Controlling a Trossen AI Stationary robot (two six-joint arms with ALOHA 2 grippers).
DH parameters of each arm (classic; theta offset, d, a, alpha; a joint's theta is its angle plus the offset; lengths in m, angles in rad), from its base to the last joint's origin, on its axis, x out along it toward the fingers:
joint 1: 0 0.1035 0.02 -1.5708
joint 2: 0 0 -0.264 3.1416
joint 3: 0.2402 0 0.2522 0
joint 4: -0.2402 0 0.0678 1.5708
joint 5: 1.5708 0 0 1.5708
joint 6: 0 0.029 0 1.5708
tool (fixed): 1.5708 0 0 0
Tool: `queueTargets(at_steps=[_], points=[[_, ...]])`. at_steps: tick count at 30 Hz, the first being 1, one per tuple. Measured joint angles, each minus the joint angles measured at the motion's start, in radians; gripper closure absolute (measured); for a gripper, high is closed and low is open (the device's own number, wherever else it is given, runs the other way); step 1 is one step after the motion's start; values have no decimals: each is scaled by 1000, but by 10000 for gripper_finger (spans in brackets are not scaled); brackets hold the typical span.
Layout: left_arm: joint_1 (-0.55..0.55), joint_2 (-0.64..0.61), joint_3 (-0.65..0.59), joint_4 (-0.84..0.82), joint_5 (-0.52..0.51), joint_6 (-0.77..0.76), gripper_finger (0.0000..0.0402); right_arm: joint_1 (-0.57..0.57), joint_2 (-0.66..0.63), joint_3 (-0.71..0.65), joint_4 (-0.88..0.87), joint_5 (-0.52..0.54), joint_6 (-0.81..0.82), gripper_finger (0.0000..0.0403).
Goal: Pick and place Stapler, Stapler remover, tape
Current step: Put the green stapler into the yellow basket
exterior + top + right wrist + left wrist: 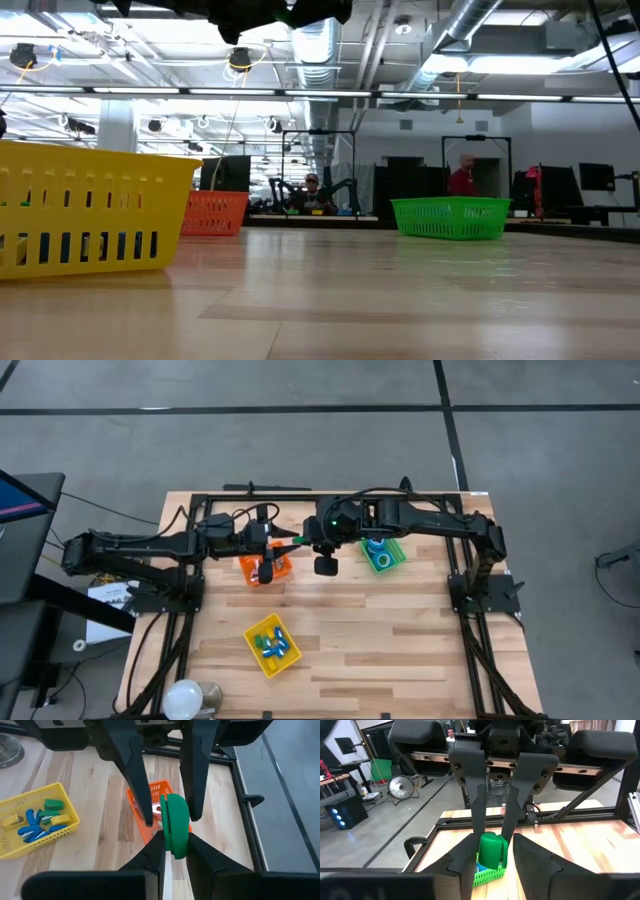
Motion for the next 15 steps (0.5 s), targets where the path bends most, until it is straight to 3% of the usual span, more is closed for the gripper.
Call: queueTargets(at_steps=[15], points=[[0, 0, 0, 0, -2, 3, 328, 0, 0, 0, -1, -1, 1, 351]])
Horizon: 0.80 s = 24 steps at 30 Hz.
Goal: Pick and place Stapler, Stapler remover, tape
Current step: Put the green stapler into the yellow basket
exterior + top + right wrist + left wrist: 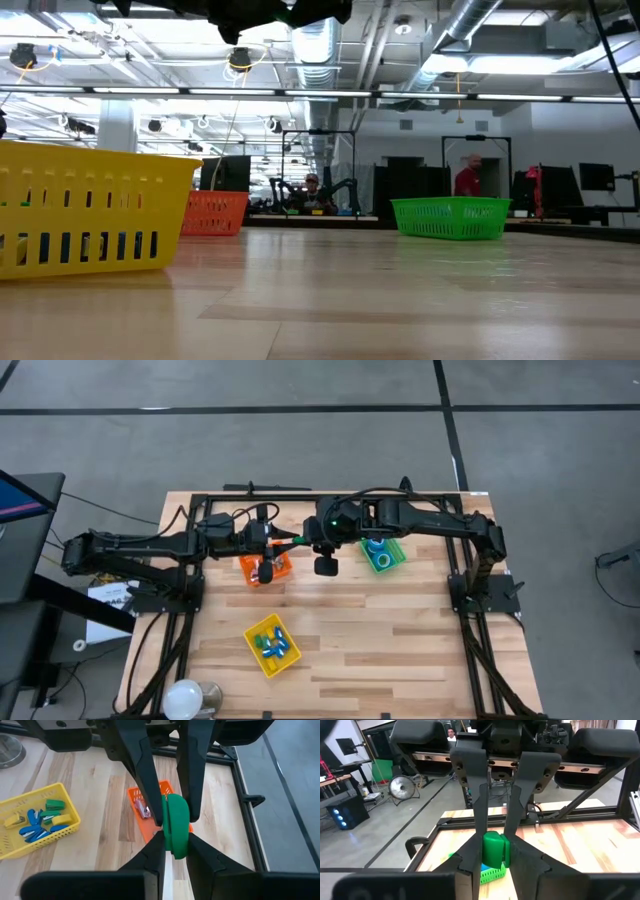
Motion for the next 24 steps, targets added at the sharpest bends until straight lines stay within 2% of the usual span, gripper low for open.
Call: queueTargets(at_steps=[17, 20, 24], points=[[0, 0, 0, 1, 2, -3, 335, 1, -1, 0, -3, -31, -27, 350], [0, 0, 0, 1, 3, -3, 335, 1, -1, 0, -2, -28, -31, 335], [0, 0, 0, 5, 5, -6, 336, 2, -1, 17, -7, -29, -38, 288]])
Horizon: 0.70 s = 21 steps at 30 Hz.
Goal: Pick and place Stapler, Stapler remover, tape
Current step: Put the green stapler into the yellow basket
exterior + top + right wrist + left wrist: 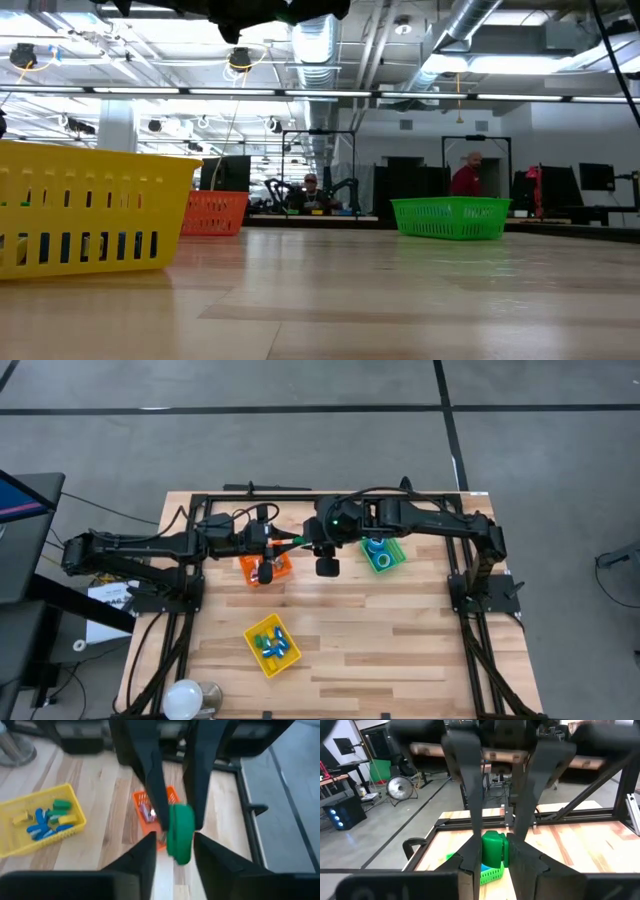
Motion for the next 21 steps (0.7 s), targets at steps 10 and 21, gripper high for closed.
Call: queueTargets(at_steps=[10, 21], points=[[0, 0, 0, -2, -1, 2, 336, -9, 0, 141, -112, 1, 1, 184], [1, -1, 0, -2, -3, 2, 336, -94, 0, 212, -287, -1, 3, 211]])
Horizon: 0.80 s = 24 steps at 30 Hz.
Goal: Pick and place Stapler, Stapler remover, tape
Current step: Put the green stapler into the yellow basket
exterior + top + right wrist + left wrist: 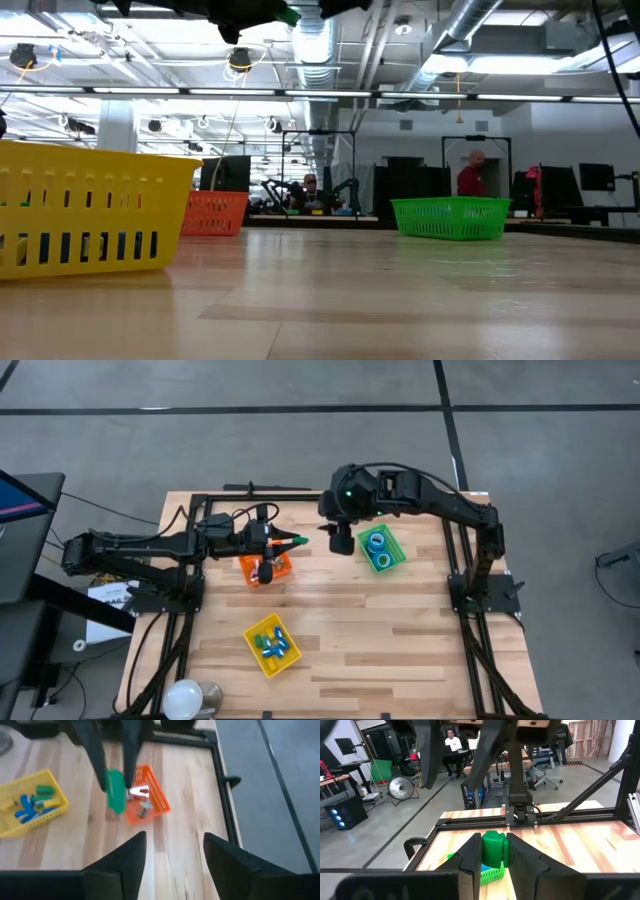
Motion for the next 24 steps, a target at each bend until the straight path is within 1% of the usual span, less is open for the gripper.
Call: queueTargets(at_steps=[5, 10, 13, 17, 19, 24], points=[[0, 0, 0, -1, 0, 0, 336, -11, 0, 0, -34, 8, 0, 248], [0, 0, 0, -1, 1, 0, 336, -17, -16, -1, -157, 48, 8, 309], [-6, -11, 0, -3, 36, 0, 336, -32, -40, -1, -206, 57, 4, 350], [-29, -22, 0, -8, 96, -7, 336, -55, -82, 0, -207, 57, -17, 394], [-47, -24, 0, -1, 129, -24, 336, -71, -105, 0, -204, 57, -18, 398], [-114, -24, 0, -8, 228, -76, 336, -103, -138, 0, -199, 58, -11, 386]])
